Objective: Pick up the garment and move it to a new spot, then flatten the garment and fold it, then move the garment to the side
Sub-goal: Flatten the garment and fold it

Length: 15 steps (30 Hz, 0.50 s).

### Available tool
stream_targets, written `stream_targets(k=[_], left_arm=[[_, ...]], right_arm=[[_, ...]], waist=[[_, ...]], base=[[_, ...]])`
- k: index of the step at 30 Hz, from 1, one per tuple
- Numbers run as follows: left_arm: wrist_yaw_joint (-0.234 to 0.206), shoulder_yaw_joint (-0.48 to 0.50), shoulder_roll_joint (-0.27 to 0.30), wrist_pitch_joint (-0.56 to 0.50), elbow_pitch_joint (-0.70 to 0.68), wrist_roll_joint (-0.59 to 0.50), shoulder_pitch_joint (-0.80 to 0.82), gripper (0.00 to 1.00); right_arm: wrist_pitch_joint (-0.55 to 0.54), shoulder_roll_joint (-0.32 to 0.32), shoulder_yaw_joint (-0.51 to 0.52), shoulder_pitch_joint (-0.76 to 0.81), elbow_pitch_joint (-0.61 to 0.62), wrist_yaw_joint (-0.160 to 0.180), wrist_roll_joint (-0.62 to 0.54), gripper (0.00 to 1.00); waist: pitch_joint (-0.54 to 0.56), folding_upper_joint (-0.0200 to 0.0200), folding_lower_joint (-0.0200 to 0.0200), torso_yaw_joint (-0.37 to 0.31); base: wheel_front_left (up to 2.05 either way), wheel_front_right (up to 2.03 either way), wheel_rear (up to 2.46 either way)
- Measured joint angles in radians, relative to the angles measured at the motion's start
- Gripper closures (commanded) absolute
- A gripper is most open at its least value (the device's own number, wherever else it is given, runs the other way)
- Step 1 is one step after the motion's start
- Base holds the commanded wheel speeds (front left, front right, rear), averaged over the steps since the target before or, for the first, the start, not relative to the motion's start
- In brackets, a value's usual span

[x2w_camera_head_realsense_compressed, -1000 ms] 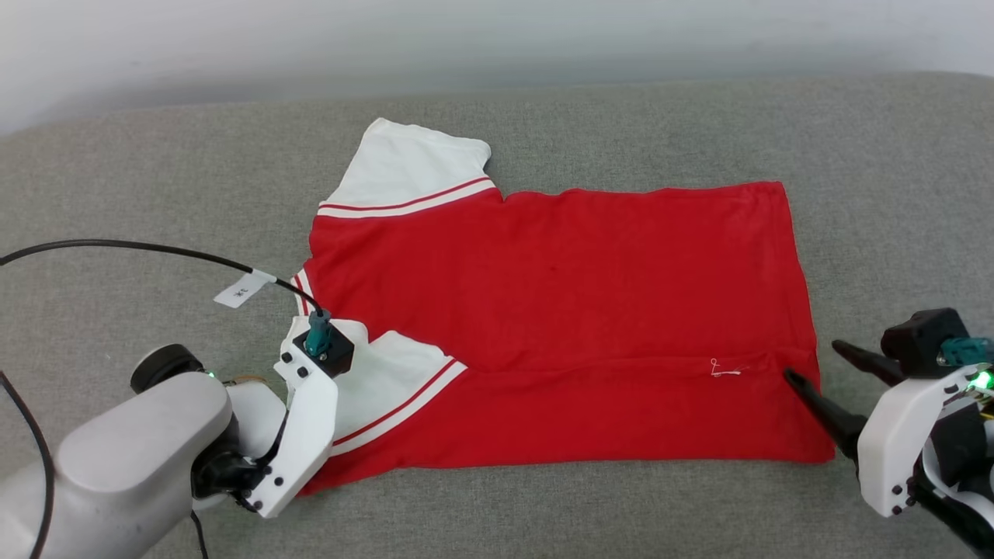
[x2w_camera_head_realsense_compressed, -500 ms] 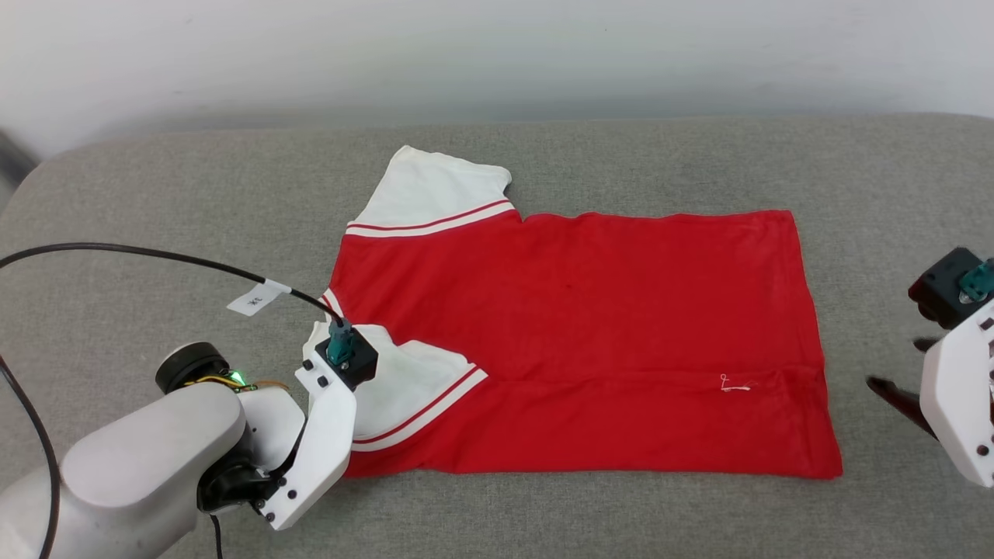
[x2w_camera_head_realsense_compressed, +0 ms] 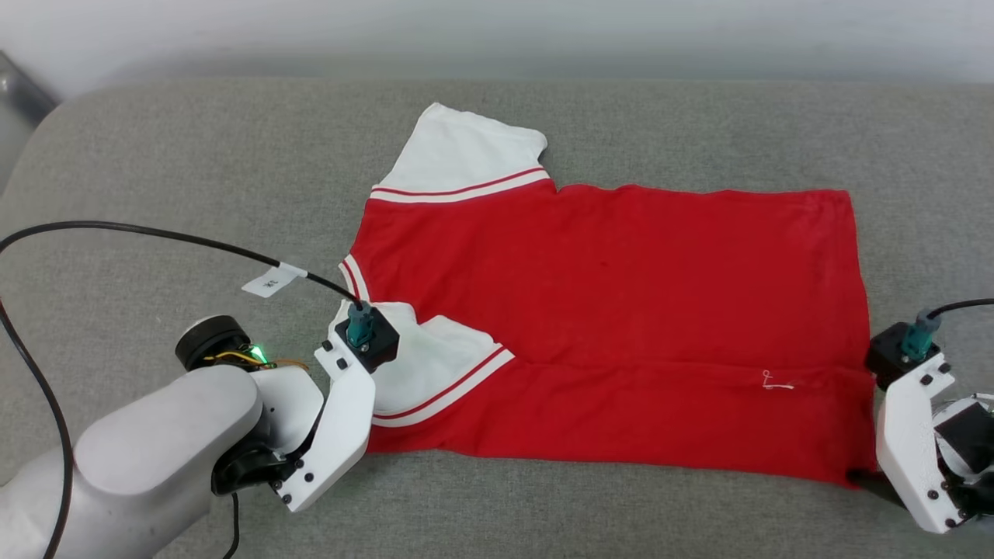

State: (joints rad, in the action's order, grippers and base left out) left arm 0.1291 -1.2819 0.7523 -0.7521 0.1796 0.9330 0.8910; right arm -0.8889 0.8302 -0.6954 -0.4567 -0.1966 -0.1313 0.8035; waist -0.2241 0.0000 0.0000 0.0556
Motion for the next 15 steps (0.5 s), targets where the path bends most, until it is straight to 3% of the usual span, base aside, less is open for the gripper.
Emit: stream_targets(k=[6, 8, 9, 15], left_arm=[[0.000, 0.000, 0.006, 0.013, 0.005, -0.006, 0.000, 1.00], [0.000, 0.000, 0.006, 0.016, 0.011, -0.006, -0.003, 1.00], [0.000, 0.000, 0.005, 0.021, 0.015, -0.002, -0.006, 1.00], [0.000, 0.000, 0.009, 0.043, 0.033, 0.022, -0.034, 1.00]], right_arm=[[0.044, -0.007, -0.037, -0.004, -0.029, 0.000, 0.024, 0.00], [0.065, -0.007, -0.044, -0.010, -0.040, 0.000, 0.032, 0.93], [0.073, -0.007, -0.048, -0.012, -0.043, 0.000, 0.041, 1.00], [0.141, 0.031, -0.074, -0.021, -0.002, 0.000, 0.079, 1.00]], waist=[[-0.017, 0.0000, 0.0000, 0.007], [-0.010, 0.0000, 0.0000, 0.005], [-0.005, 0.0000, 0.0000, 0.004], [0.052, 0.0000, 0.0000, -0.001]], base=[[0.00, 0.00, 0.00], [0.00, 0.00, 0.00], [0.00, 0.00, 0.00], [0.00, 0.00, 0.00]])
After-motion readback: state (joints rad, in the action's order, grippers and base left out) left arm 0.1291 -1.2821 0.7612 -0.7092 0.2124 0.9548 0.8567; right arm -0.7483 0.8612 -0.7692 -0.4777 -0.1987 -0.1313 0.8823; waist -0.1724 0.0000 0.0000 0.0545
